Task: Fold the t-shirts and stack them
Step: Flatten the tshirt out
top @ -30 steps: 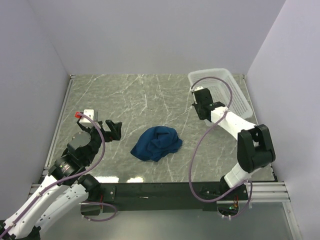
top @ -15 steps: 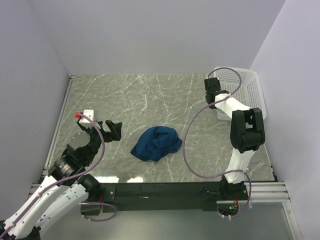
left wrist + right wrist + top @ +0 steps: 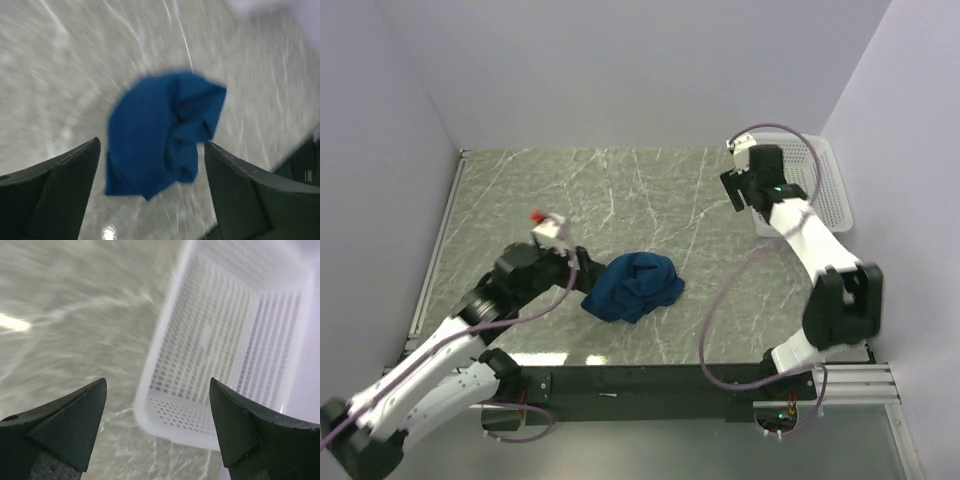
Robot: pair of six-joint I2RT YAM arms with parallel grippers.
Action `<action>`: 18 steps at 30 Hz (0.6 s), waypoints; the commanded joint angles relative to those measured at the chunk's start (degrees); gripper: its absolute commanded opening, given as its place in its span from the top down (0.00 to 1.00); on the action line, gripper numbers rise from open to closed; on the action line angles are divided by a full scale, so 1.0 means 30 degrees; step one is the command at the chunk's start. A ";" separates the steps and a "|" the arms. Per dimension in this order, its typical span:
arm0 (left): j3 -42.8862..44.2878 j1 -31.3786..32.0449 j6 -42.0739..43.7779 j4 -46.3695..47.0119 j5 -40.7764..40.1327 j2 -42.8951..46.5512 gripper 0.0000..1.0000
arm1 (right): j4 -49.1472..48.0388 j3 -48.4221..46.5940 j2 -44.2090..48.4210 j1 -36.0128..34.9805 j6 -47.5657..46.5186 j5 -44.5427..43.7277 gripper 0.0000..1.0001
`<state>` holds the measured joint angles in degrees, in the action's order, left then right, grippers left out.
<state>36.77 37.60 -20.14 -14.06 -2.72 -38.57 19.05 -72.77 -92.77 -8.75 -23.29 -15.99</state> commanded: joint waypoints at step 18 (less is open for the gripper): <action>0.8362 0.7797 -0.2369 -0.2224 -0.6884 -1.6146 0.41 | 0.3087 1.0222 1.5014 -0.0043 -0.3958 2.3755 0.14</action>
<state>57.47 60.60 -25.56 -16.97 -13.37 -85.17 30.57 -42.92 -50.74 -10.35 -36.21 50.11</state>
